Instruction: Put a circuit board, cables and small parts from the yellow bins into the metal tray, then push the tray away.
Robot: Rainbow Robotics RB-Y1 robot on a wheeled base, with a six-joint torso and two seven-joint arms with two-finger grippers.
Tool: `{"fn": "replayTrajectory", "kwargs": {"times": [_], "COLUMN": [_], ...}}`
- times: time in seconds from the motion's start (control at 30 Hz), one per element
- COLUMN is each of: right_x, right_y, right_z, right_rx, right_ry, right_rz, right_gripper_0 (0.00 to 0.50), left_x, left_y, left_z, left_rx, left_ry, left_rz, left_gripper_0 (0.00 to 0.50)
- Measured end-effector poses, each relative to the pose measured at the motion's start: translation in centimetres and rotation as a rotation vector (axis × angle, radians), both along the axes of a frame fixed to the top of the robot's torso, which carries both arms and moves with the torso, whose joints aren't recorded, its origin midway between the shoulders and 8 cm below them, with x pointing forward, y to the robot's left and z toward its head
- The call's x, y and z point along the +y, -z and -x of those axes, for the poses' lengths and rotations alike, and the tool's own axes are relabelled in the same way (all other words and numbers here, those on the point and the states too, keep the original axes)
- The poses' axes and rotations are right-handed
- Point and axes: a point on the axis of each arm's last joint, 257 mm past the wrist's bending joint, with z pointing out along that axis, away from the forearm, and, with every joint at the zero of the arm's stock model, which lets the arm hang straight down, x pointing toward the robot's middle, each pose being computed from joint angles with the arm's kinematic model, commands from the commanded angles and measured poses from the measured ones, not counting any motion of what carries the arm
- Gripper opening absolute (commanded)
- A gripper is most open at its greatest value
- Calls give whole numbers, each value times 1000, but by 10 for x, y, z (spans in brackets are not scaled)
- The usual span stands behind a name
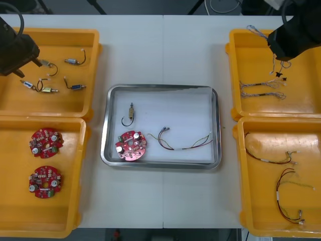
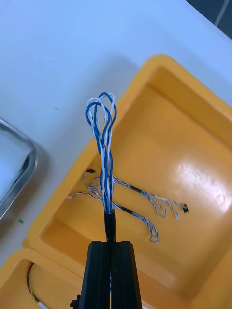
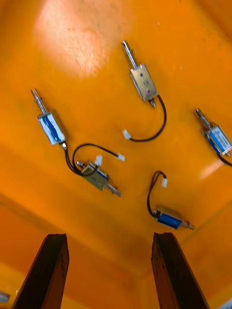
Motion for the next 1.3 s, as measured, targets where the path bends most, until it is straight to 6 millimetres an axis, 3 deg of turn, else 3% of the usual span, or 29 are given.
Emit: {"fn": "replayTrajectory", "kwargs": {"times": [0.3,0.77,1.07,1.3], "right_x": [67,117,169,188], "right_y": [5,80,106,130], "right_z": [25,48,41,34], "right_rx": [-57,54,34,-18], "right_ry": [-277,-505,-588,-632], "right_rz": [191,436,373,456], "right_gripper_0": [0,0,0,0], "left_x": [35,73,90,91], "left_y": [22,65,87,91], "left_z": [-19,-30,-34,-33], "left_rx": [-42,-61,-76,-73], "left_ry": [-84,-125,-151,-158], "left_rz": [11,-17,-49,-47], "left_gripper_0": [500,500,500,500]}}
